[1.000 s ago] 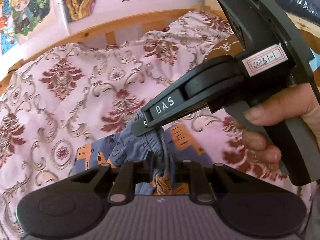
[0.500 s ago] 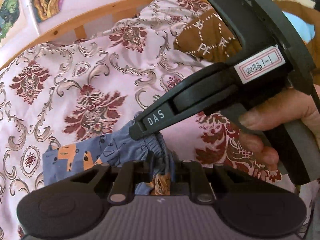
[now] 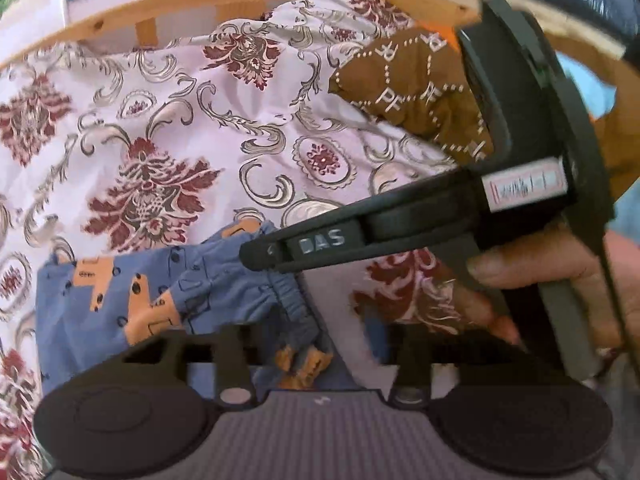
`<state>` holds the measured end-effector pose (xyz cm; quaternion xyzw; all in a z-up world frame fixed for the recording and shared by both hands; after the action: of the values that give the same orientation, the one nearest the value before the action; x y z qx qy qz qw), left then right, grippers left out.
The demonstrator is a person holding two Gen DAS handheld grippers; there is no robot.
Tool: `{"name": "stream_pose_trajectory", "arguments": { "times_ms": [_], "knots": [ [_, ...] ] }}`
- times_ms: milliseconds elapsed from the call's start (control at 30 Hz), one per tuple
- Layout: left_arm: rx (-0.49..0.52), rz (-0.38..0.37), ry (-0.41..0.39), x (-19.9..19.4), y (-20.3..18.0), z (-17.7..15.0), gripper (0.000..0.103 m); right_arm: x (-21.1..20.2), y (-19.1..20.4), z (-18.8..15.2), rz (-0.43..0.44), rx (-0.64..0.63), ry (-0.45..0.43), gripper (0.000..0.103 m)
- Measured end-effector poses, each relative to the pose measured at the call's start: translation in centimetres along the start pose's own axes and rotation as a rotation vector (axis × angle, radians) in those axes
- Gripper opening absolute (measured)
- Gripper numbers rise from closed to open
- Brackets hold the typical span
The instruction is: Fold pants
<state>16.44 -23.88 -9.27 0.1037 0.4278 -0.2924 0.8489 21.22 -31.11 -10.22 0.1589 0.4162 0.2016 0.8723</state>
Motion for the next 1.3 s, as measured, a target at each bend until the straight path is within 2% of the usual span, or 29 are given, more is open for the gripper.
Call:
{"name": "stream_pose_trajectory", "arguments": {
  "times_ms": [33,100,167,233,300,333,433,600,700,900,1100,1300],
  "knots": [
    [-0.012,-0.017,-0.005,-0.5,0.3,0.0,0.06,-0.5,0.1,0.1,-0.016,-0.003,-0.018,0.046],
    [-0.025,-0.049,-0.013,-1.8,1.1,-0.2,0.062,-1.7,0.3,0.4,-0.047,0.003,-0.065,0.062],
    [-0.051,-0.068,-0.028,-3.6,2.5,-0.6,0.073,-2.9,1.0,0.5,-0.074,0.003,-0.114,0.075],
    [-0.09,-0.079,-0.047,-5.2,4.3,-0.9,0.089,-4.1,2.0,0.5,-0.111,-0.007,-0.167,0.087],
    [-0.133,-0.078,-0.071,-6.9,6.6,-1.1,0.097,-5.3,3.2,0.3,-0.159,-0.018,-0.226,0.102],
    [-0.155,-0.069,-0.081,-7.8,8.0,-1.3,0.103,-5.9,3.9,0.1,-0.192,-0.027,-0.258,0.102],
    [-0.209,-0.02,-0.087,-9.5,11.9,-1.7,0.103,-7.1,5.7,-0.8,-0.337,-0.062,-0.314,0.102],
    [-0.307,0.124,-0.065,-10.0,18.0,-2.8,0.103,-6.3,8.0,-3.3,-0.55,-0.11,-0.293,0.102],
    [-0.338,0.181,-0.041,-9.0,20.1,-3.9,0.103,-5.1,8.7,-4.7,-0.579,-0.109,-0.256,0.102],
    [-0.418,0.207,0.011,-6.8,21.9,-7.1,0.103,-3.0,10.0,-6.5,-0.611,-0.168,-0.18,0.102],
    [-0.378,0.21,0.027,-5.9,21.4,-7.4,0.103,-2.0,9.6,-5.9,-0.7,-0.193,-0.16,0.102],
    [-0.341,0.203,0.113,-3.8,20.6,-8.2,0.103,-0.5,7.4,-5.7,-0.764,-0.153,-0.124,0.102]
  ]
}}
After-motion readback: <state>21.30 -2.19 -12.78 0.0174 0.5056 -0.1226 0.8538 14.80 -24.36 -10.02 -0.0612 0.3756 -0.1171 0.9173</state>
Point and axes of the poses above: each gripper's, at about its wrist camera, not at the fingertips, and x roughly the way its jaws point, y to its left, z to its top, the point moved 8 cm from there along x, roughly the way its jaws point, and after that the axes turned 5 degrees about z, right-handed, at the moved point
